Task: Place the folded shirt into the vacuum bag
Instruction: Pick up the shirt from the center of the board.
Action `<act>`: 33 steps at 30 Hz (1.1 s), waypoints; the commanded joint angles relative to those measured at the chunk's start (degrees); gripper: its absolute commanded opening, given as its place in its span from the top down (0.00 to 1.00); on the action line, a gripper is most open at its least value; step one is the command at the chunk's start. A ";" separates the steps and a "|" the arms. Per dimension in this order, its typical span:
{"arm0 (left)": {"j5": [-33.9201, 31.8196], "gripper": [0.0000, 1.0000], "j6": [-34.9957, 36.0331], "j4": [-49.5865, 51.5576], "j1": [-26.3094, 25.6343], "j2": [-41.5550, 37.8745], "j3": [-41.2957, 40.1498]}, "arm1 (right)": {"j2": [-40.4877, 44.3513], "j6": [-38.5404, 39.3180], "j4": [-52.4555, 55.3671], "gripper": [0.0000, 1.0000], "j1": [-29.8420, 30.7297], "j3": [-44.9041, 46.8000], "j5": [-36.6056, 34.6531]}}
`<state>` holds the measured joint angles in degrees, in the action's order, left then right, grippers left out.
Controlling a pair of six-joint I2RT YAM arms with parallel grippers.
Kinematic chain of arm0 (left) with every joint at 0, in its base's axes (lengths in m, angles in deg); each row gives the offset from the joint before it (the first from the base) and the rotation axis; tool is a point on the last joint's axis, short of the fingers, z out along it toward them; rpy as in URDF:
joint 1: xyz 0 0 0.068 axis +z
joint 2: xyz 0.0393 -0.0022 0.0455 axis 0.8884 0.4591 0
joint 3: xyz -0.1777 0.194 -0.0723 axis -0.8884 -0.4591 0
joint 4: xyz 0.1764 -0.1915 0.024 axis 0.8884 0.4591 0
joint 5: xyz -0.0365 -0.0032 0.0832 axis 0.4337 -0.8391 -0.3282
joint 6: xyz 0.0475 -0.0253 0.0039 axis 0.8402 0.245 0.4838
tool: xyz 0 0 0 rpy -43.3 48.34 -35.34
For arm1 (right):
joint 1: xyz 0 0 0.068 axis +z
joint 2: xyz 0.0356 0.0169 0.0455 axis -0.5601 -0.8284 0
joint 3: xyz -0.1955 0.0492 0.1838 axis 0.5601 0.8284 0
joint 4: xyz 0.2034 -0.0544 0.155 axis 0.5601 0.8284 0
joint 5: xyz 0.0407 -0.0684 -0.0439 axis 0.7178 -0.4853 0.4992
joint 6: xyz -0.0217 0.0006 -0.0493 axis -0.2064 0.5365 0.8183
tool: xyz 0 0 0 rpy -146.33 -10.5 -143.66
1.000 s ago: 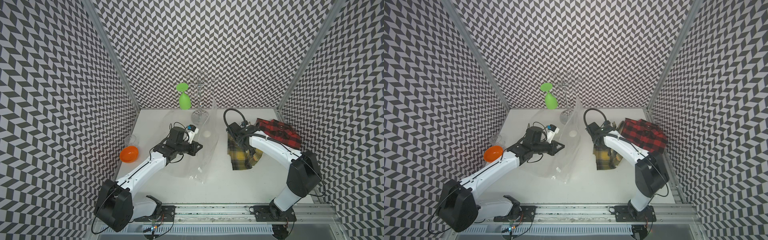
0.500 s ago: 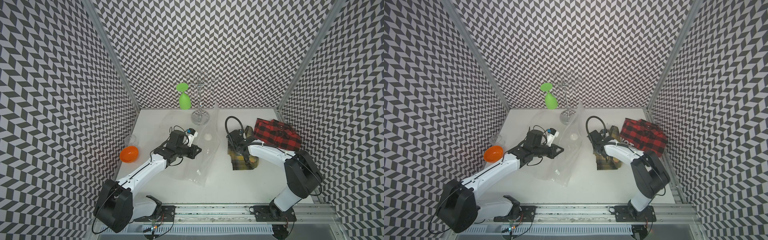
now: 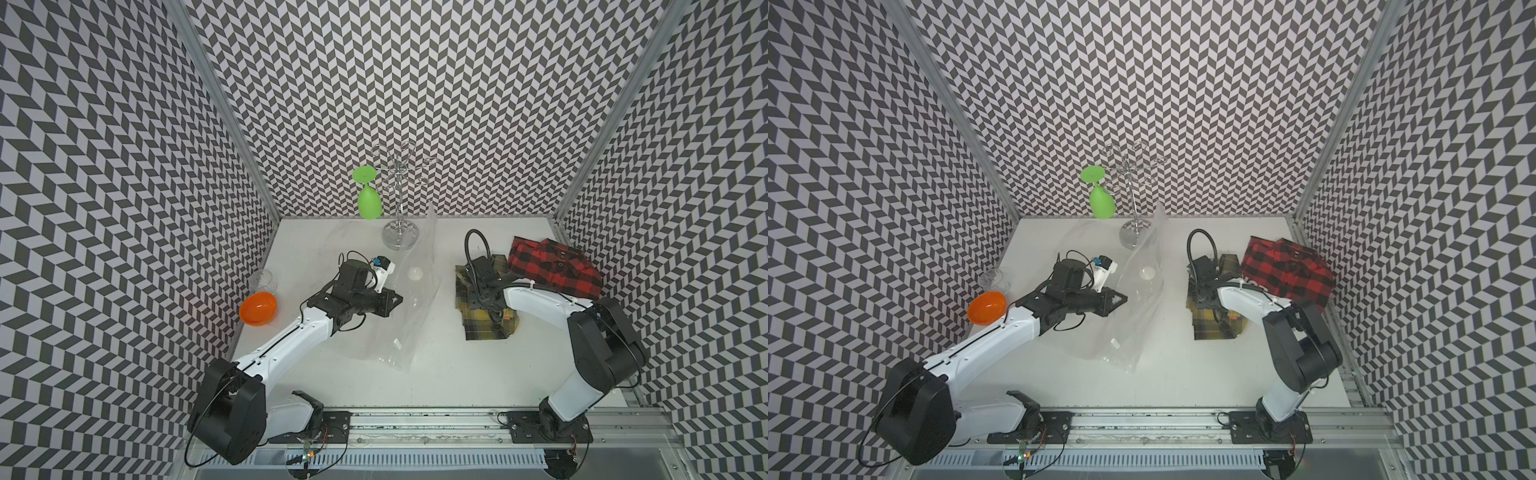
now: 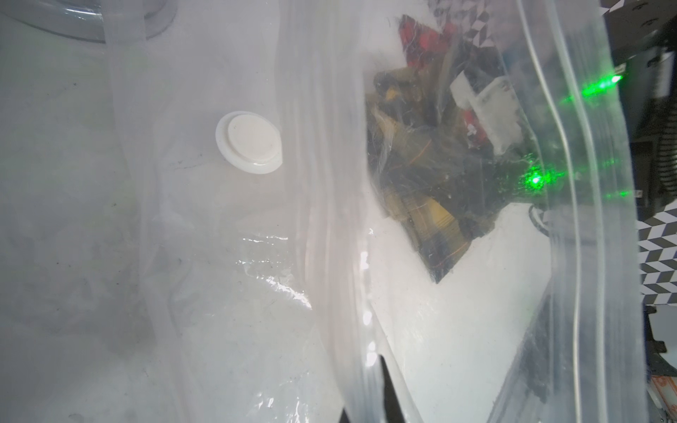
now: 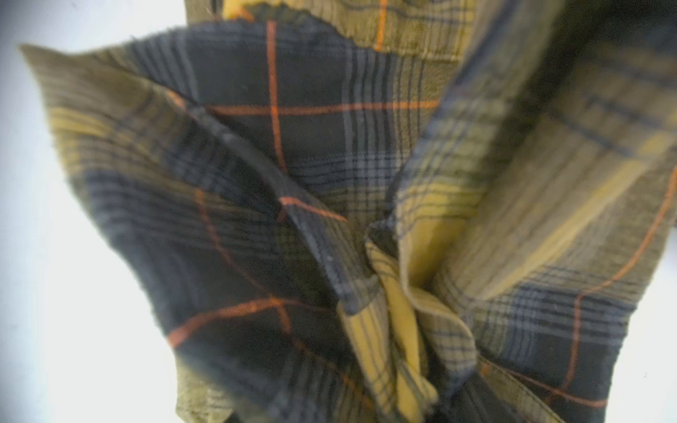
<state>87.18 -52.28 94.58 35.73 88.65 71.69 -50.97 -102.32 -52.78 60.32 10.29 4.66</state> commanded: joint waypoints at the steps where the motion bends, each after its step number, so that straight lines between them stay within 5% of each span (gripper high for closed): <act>1: -0.76 1.00 0.02 -0.89 0.47 0.65 1.74 | 1.99 0.52 -1.58 0.39 -0.14 -0.15 6.26; 14: -1.36 1.00 -0.39 -0.63 0.82 0.67 2.44 | -6.59 0.52 -4.75 0.39 3.75 2.56 6.26; 15: -1.36 1.00 -0.49 -0.66 0.87 0.68 2.46 | -6.91 0.00 -5.23 0.04 3.80 2.86 7.75; 24: -1.59 1.00 -0.86 -0.90 0.92 1.64 3.27 | -16.14 -0.17 -2.81 0.01 3.81 2.73 5.65; 33: -3.56 1.00 0.24 0.99 1.16 2.35 5.21 | -15.59 -0.37 -1.71 0.51 2.32 1.40 4.37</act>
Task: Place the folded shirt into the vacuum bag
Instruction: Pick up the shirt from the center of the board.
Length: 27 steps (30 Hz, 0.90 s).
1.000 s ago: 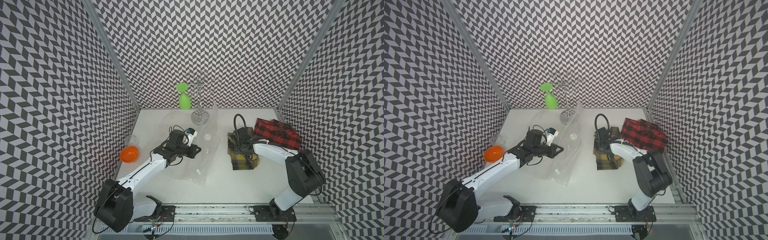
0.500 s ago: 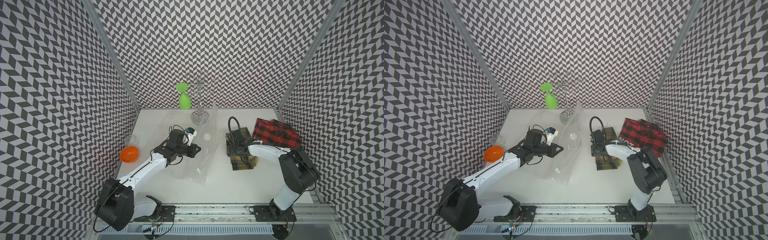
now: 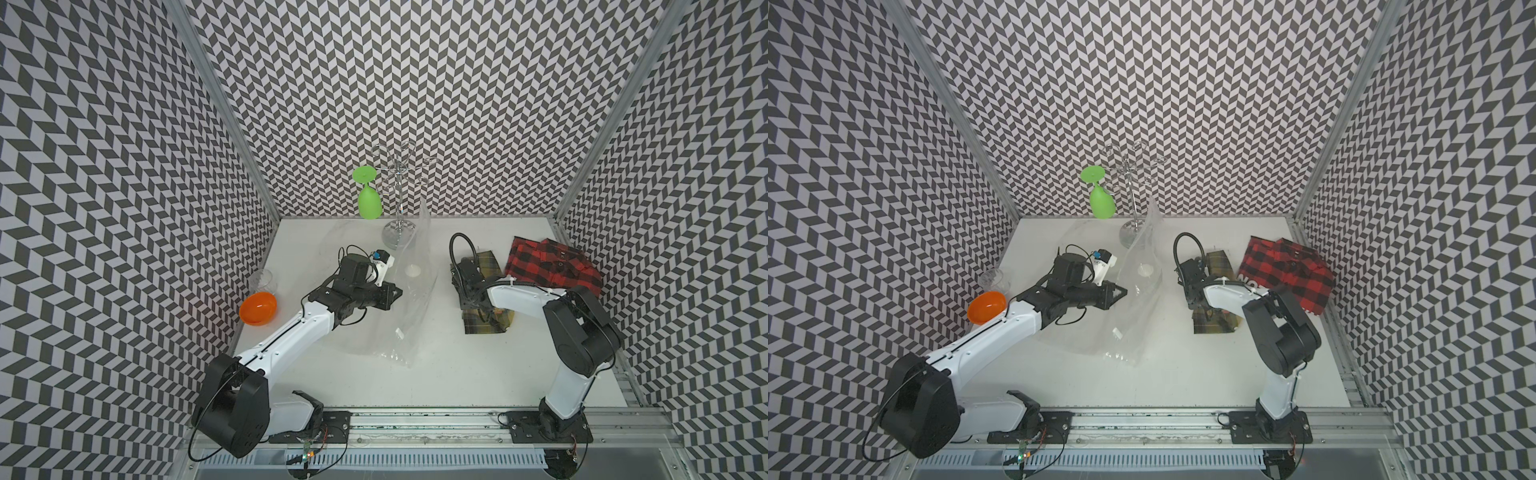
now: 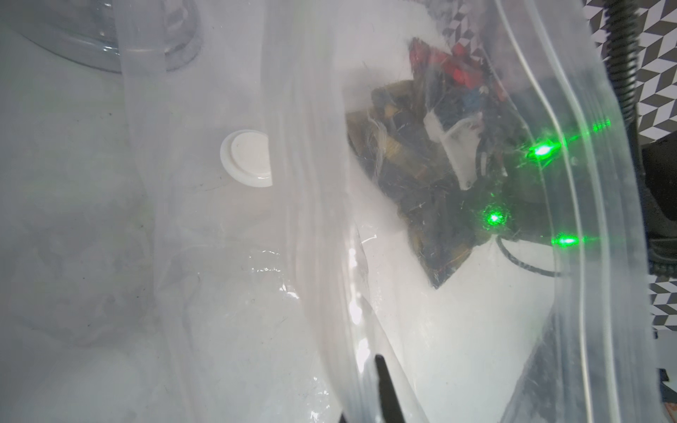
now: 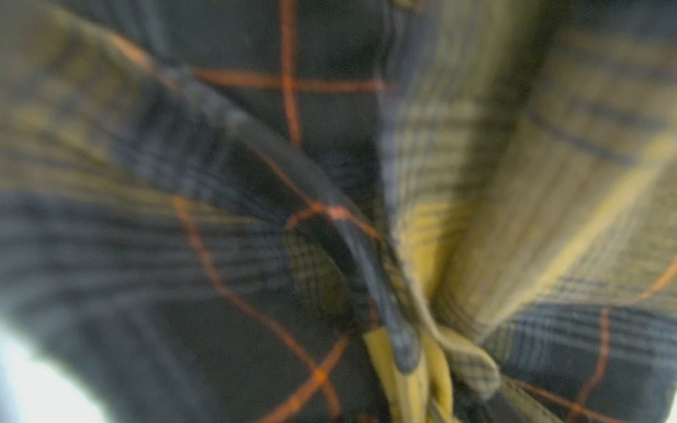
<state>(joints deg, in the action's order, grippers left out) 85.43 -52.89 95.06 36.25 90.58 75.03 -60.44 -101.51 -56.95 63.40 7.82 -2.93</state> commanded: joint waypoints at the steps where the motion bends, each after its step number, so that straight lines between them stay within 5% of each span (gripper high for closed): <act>1: -2.06 1.00 1.01 0.67 0.64 0.49 1.98 | -5.34 -1.01 2.37 0.55 -0.83 3.78 11.86; 5: -3.83 1.00 2.12 2.22 0.89 0.97 3.41 | 1.38 -0.12 1.08 0.77 -1.14 3.46 11.22; 9: -6.17 1.00 3.75 4.87 0.88 1.75 6.12 | 11.46 0.76 0.27 0.87 -2.88 2.94 12.21; 27: -14.47 1.00 9.20 12.03 0.11 6.20 17.46 | 39.66 4.97 11.09 0.95 -9.46 -7.23 17.45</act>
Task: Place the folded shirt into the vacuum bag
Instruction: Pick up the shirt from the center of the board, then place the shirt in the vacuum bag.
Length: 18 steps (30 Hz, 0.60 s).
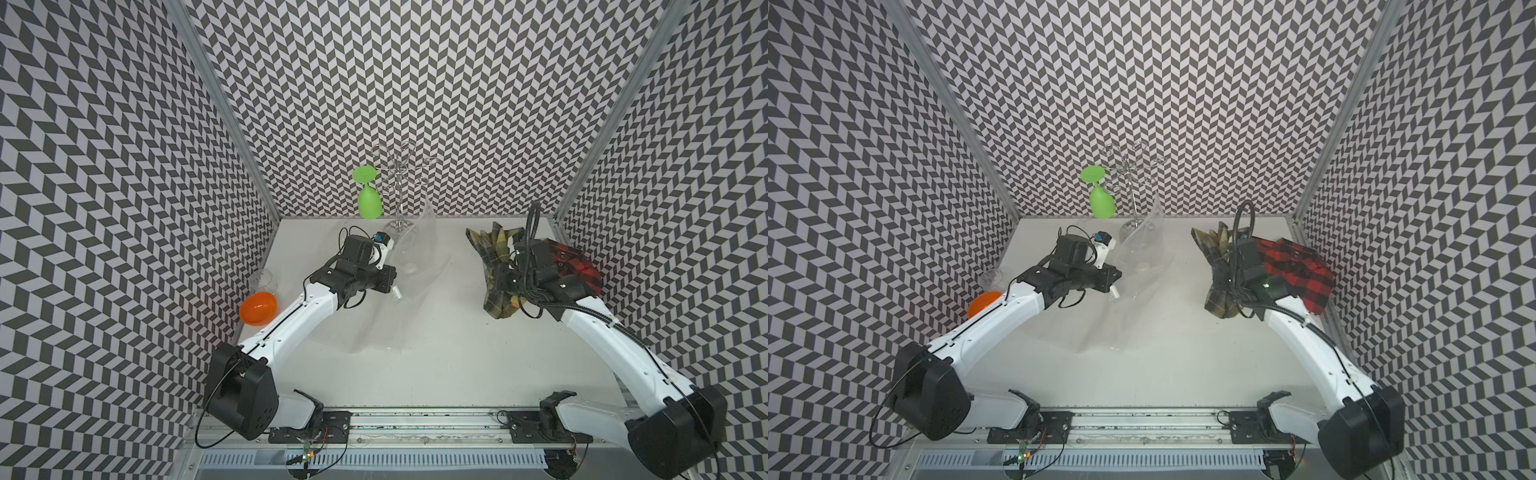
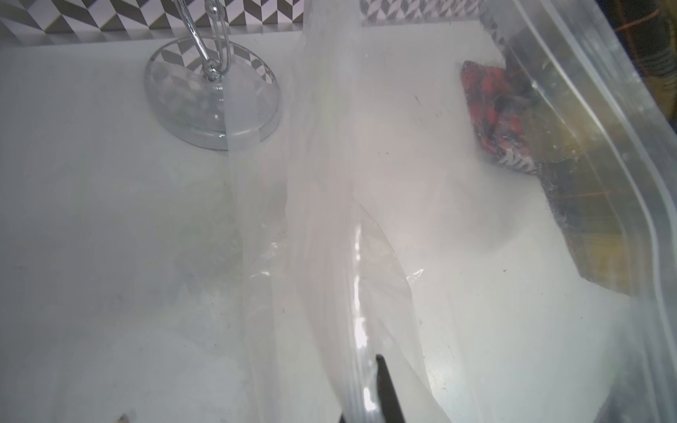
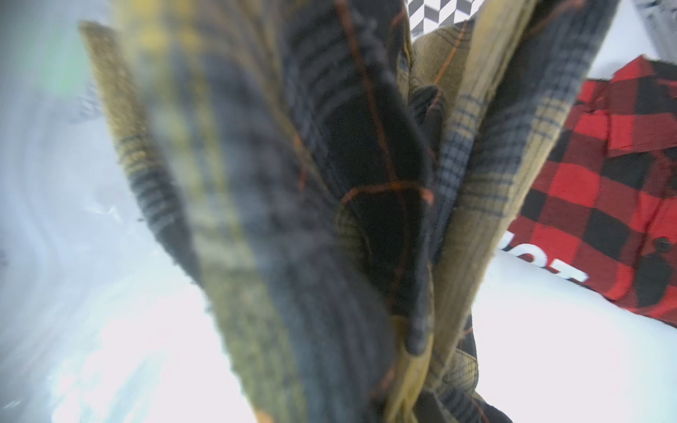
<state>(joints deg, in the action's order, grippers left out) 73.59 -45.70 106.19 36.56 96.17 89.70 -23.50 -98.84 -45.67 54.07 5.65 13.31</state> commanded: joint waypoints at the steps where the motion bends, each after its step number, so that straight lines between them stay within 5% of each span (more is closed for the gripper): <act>1: -2.61 1.00 2.00 0.71 -0.91 1.18 3.39 | 3.10 3.32 0.47 0.95 -0.10 -6.44 2.42; 6: -4.97 1.00 0.83 0.11 -9.89 6.26 5.47 | 3.37 8.31 4.88 0.95 0.89 -13.10 11.43; 11: -5.12 1.00 -3.30 -4.70 -17.68 10.95 3.58 | 2.94 10.41 9.09 0.96 8.09 -18.12 9.38; 18: -3.97 1.00 -5.82 -9.35 -19.57 11.33 1.15 | 2.22 10.29 8.78 0.97 12.35 -13.07 16.86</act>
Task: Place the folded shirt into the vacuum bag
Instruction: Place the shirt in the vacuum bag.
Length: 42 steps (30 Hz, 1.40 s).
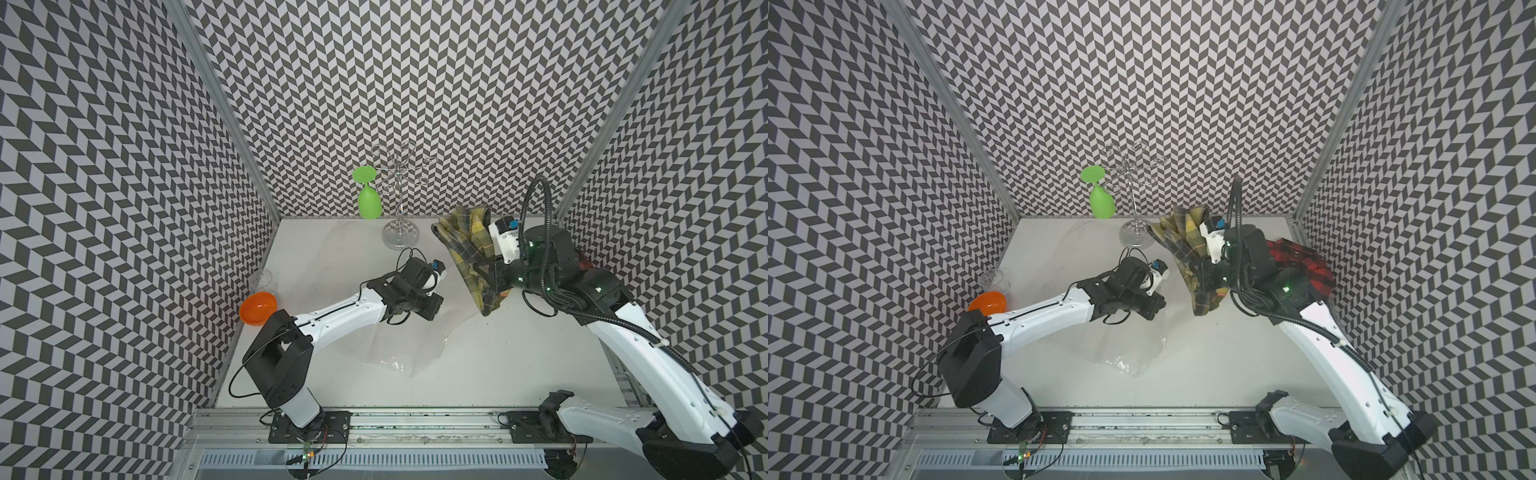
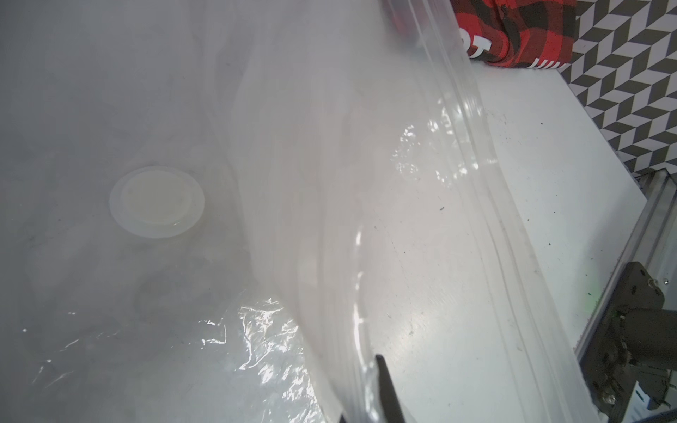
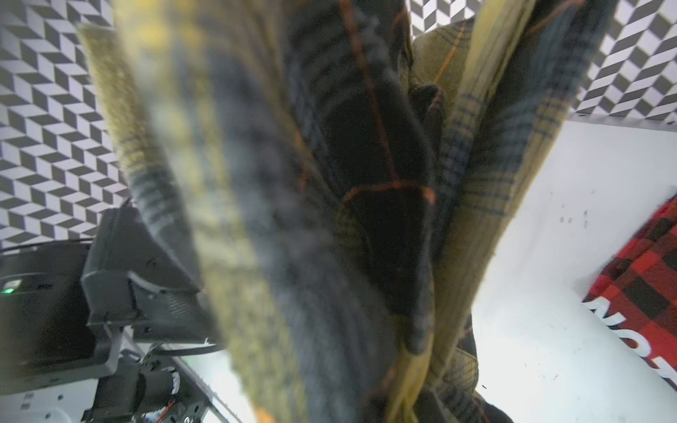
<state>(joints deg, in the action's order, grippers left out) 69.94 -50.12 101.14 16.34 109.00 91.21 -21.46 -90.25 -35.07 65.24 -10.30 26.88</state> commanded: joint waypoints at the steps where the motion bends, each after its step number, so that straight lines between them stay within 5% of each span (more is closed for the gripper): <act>1: -0.29 1.00 -1.65 -4.87 0.94 -1.97 -0.73 | 0.26 1.39 -1.86 0.97 1.53 4.90 3.43; 9: 3.81 1.00 -4.25 -10.67 4.84 -5.51 -5.54 | 2.18 -2.11 -2.50 1.00 1.60 19.13 5.24; 12: 4.65 1.00 -3.51 -10.43 6.54 -6.58 -3.92 | -0.40 -2.06 -1.46 1.00 1.69 22.80 0.58; 29: 7.82 1.00 1.29 -7.03 3.49 -3.04 6.73 | -5.43 -0.22 -1.33 1.00 6.88 16.15 -5.99; 36: 6.24 1.00 1.78 -7.90 4.00 -7.52 -0.98 | -10.15 4.39 -11.90 1.00 6.88 21.36 -4.66; 39: 5.68 1.00 1.54 -8.08 5.27 -7.94 -4.20 | -15.27 4.36 -13.23 0.93 7.24 22.77 -6.33; 42: 6.09 1.00 1.22 -9.48 5.36 -8.09 -6.86 | -18.09 2.76 -12.19 0.57 6.82 19.70 -4.08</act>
<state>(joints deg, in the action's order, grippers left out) 76.25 -49.46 93.95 21.41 101.92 86.12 -39.28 -88.00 -42.83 71.91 11.73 21.79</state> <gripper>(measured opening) 0.044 0.356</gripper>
